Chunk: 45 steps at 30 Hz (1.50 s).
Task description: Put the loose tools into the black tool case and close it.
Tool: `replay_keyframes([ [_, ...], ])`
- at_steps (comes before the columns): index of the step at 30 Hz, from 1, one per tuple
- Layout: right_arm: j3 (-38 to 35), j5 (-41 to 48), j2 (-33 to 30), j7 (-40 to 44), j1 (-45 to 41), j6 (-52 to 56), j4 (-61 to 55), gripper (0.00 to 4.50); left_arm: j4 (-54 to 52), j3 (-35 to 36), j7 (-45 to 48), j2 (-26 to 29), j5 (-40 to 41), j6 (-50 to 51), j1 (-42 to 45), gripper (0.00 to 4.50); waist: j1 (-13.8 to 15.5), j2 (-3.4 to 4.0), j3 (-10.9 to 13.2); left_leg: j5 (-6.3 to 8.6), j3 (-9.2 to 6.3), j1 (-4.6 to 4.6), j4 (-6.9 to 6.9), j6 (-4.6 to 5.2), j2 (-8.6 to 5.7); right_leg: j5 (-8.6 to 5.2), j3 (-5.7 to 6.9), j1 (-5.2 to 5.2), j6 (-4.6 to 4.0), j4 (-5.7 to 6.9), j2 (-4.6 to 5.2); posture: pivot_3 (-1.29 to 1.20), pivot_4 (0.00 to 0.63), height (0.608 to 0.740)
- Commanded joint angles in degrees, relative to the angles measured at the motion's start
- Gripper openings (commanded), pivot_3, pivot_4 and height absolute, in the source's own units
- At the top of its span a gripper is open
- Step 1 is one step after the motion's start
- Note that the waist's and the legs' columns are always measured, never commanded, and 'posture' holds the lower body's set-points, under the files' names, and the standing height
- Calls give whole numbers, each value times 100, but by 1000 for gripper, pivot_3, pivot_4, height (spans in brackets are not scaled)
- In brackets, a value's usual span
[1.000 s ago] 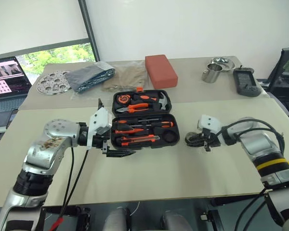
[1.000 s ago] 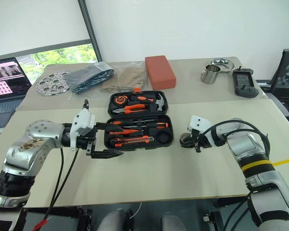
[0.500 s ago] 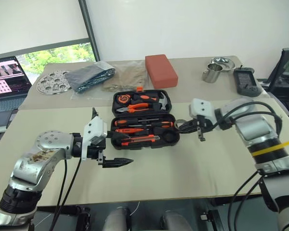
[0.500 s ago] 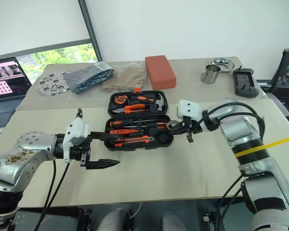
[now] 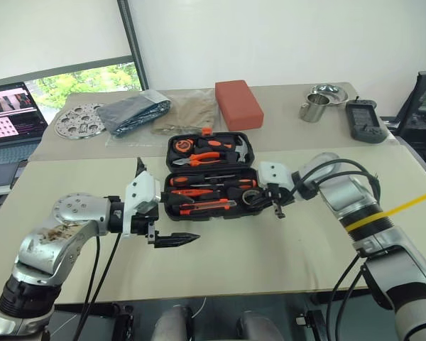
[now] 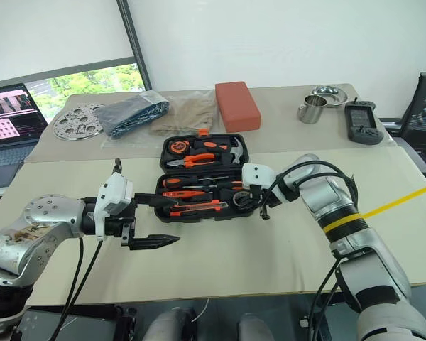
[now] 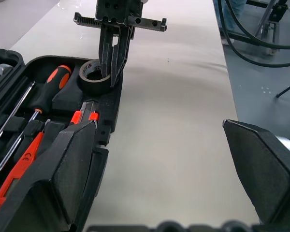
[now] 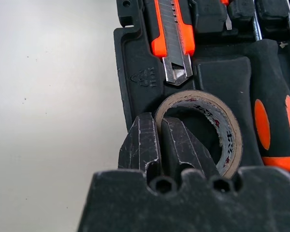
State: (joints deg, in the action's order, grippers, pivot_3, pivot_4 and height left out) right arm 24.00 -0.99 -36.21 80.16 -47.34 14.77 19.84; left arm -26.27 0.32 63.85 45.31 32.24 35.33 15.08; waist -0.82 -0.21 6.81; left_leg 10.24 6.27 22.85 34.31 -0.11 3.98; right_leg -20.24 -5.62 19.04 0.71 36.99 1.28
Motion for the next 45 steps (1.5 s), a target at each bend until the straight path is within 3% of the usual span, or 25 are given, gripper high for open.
replay_keyframes([
  [1, -204, 141, 31, 57, -126, 99, -176, 41, -136, 113, -16, 86, 131, -20, -7, 4500, 0, 0, 0, 0, 0, 0, 0, 0, 0, 0, 0, 0, 0, 0, 0, 0, 150, 740],
  [3, -277, 191, 13, 55, -148, 162, -239, 41, -118, 116, -19, 90, 134, -30, -18, 4500, 0, 0, 0, 0, 0, 0, 0, 0, 0, 0, 0, 0, 0, 0, 0, 0, 150, 740],
  [7, -339, 246, -82, 169, -148, 260, -349, 1351, -64, 115, -14, 104, 139, -61, -45, 4500, 0, 0, 0, 0, 0, 0, -1, 0, 0, 0, 0, 0, 0, 0, 0, 0, 150, 740],
  [12, -301, 225, -71, 158, -62, 192, -351, 1351, -17, 94, -21, 102, 117, -93, -49, 4500, -6, 0, 0, 0, 0, -1, -1, 0, 0, 0, 0, 0, 0, 0, -1, 0, 150, 740],
  [15, -335, 150, -9, -41, -83, 59, -297, 2054, -12, 100, -30, 107, 111, -96, -44, 4500, -10, 0, 0, 0, 0, -1, -1, 0, 0, 0, 0, 1, 0, 0, -1, 0, 150, 740],
  [18, -384, 181, 6, -109, -147, 85, -309, 3038, -12, 127, -29, 128, 110, -96, -71, 4500, -7, 0, 0, 0, 0, 0, -1, 0, 0, 0, -1, 1, 0, 0, -1, 0, 150, 740],
  [25, -509, 376, 335, -342, -131, -33, -412, 3038, 190, 201, -183, 61, -19, -261, -134, 4500, -28, 0, 0, 0, 1, -2, -3, 0, 1, 0, -1, 2, 0, 0, -3, 0, 150, 740],
  [28, -606, 302, 638, -751, -146, -394, -246, 2345, 391, 275, -176, 108, -93, -379, -188, 4500, -41, -1, 1, 0, 0, -2, -4, -1, 2, 0, -1, 4, -1, 2, -6, 0, 150, 740],
  [33, -385, -71, 842, -1053, -26, -1318, 154, 597, 612, 365, -186, 135, -228, -677, -319, 4500, -19, -3, 2, -1, 2, -1, -6, -2, 0, 0, 1, 5, -1, 0, 5, 0, 150, 740],
  [35, -528, -22, 934, -1243, -32, -1401, 230, 17, 996, 459, -698, -144, -566, -1069, -152, 4500, -10, -3, 2, -1, 3, -1, -6, -2, 0, 0, 3, 4, -1, 0, 7, 0, 150, 740],
  [41, -1092, 97, 889, -1851, -261, -1362, 733, 17, 2250, 666, -1922, -497, -1443, -1632, 312, 4500, -5, -6, 3, -3, 1, -2, -5, -4, 1, 1, 3, 4, -3, 7, 7, 0, 150, 740],
  [45, -1880, 18, 652, -3383, -649, -1345, 2142, 17, 3464, 937, -3224, -996, -1773, -1467, 1056, 4500, 23, -10, 5, -3, 4, -5, -11, -4, 0, 2, 5, 5, -2, 7, 12, 0, 150, 740],
])
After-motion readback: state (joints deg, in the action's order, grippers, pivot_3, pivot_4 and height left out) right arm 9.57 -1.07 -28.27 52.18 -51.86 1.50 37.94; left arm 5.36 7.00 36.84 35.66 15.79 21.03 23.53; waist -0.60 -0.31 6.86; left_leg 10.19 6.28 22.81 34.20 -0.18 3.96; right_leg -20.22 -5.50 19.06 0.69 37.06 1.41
